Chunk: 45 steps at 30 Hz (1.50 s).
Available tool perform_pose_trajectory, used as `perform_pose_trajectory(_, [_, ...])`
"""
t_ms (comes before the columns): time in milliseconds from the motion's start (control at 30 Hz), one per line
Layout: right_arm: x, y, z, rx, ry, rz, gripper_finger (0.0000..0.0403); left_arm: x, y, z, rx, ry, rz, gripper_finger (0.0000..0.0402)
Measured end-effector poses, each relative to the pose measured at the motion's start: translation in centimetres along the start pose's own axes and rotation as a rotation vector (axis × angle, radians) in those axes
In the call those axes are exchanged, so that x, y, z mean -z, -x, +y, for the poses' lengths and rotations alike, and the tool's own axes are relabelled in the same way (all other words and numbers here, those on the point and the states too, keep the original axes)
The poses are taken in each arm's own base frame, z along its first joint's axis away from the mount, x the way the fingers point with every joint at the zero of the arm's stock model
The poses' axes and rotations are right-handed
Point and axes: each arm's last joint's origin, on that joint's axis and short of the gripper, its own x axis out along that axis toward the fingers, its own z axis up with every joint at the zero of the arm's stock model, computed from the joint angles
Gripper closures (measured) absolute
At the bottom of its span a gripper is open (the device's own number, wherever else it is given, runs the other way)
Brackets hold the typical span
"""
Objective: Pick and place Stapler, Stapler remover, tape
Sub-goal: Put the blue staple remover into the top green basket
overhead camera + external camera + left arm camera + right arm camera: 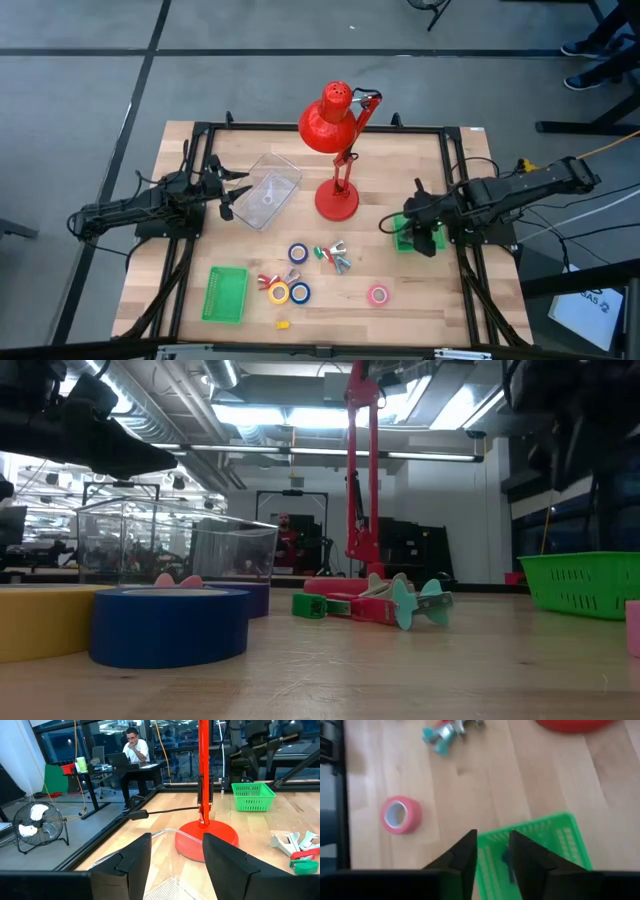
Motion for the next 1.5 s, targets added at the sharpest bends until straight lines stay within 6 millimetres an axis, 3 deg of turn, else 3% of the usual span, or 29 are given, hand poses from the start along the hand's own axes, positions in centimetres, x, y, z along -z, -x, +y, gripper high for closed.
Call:
perform_pose_trajectory(167, [-1.0,0.1,0.7,-0.103,0.092,-0.096,0.0251,0.0,0.0,0.0,0.0,0.0,0.0,0.0228])
perform_pose_trajectory(467, [-3.1,-0.7,1.9,-0.176,0.219,-0.255,0.0249,0.0,0.0,0.0,0.0,0.0,0.0,0.0228])
perform_pose_trajectory(700, [-4.2,-3.7,2.9,-0.203,0.216,-0.242,0.0249,0.0,0.0,0.0,0.0,0.0,0.0,0.0228])
perform_pose_trajectory(1100, [-4.1,-10.0,4.9,-0.224,0.144,-0.158,0.0249,0.0,0.0,0.0,0.0,0.0,-0.001,0.0228])
perform_pose_trajectory(1300, [-3.8,-12.5,4.8,-0.145,0.01,-0.139,0.0249,0.0,0.0,0.0,0.0,0.0,0.0,0.0226])
perform_pose_trajectory(1500, [-3.4,-14.1,4.5,-0.107,-0.018,-0.099,0.0249,0.0,0.0,0.0,0.0,0.0,0.0,0.0227])
